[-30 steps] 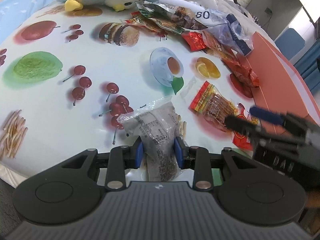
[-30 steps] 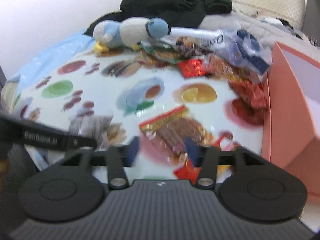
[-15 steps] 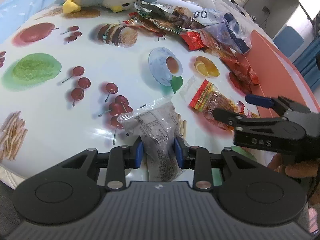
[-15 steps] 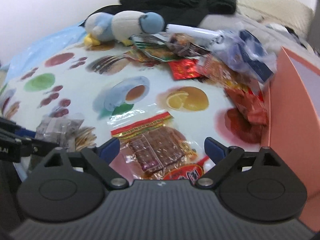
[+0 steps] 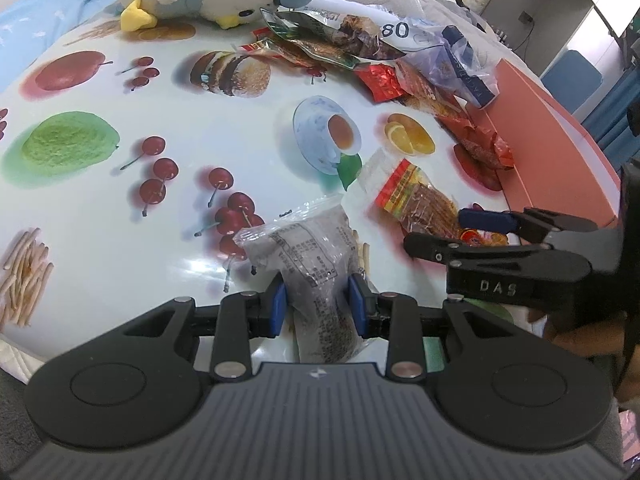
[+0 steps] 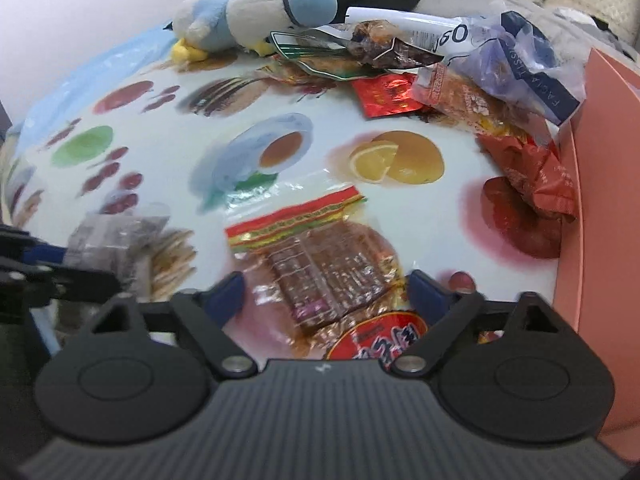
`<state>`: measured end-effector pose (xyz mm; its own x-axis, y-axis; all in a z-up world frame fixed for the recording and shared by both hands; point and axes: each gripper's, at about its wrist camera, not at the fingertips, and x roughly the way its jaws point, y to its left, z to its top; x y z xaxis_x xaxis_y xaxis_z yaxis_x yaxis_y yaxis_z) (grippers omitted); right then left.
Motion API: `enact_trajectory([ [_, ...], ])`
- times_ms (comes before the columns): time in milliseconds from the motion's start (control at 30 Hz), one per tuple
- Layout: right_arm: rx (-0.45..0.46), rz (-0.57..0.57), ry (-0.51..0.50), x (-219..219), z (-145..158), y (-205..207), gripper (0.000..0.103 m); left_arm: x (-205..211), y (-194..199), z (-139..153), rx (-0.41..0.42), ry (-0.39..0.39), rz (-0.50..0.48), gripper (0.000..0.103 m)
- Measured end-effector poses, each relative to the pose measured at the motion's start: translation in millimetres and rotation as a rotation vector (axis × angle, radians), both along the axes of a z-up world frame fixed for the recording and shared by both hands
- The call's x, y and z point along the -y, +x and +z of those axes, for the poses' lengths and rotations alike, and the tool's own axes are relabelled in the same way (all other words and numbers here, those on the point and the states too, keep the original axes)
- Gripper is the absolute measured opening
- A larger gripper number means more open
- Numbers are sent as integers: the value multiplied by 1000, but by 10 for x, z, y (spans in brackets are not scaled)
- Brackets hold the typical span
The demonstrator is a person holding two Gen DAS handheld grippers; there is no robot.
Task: Organize snacks
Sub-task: 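Close the right tool on the red-labelled strip packet and lift it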
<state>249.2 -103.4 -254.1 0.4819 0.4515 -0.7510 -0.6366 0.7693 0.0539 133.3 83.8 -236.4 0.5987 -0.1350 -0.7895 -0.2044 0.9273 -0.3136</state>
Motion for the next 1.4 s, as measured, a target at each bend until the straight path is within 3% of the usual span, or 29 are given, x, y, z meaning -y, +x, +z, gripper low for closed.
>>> enact_trajectory([
  [67,11,14,-13,-45,32,-75,60,-1,2,2,-1,-2,3,37],
  [200,33,34,-35,-117,80,-186,50,-11,1,23,-6,-14,11,37],
  [333,62,29,-62,-151,171,-277,29,-20,-12,62,-17,-15,17,37],
  [467,65,-17,-43,-79,231,-305,20,-8,-33,131,-16,-18,16,37],
  [667,86,-105,15,90,408,-374,9,56,-41,312,8,-13,7,32],
  [833,102,-179,67,251,572,-462,9,200,33,464,22,29,-38,23],
  [1033,56,-259,154,490,667,-558,9,308,88,418,9,56,-39,24],
  [1100,45,-263,164,535,673,-623,9,297,79,399,-5,66,-8,30],
  [1133,40,-267,173,564,674,-661,9,286,78,390,-8,67,1,45],
  [1167,33,-272,182,589,673,-692,9,274,74,381,-15,70,20,68],
  [1233,16,-279,197,629,664,-745,9,248,60,372,-22,79,60,83],
  [1400,6,-288,217,692,642,-842,9,279,84,263,-46,47,62,81],
])
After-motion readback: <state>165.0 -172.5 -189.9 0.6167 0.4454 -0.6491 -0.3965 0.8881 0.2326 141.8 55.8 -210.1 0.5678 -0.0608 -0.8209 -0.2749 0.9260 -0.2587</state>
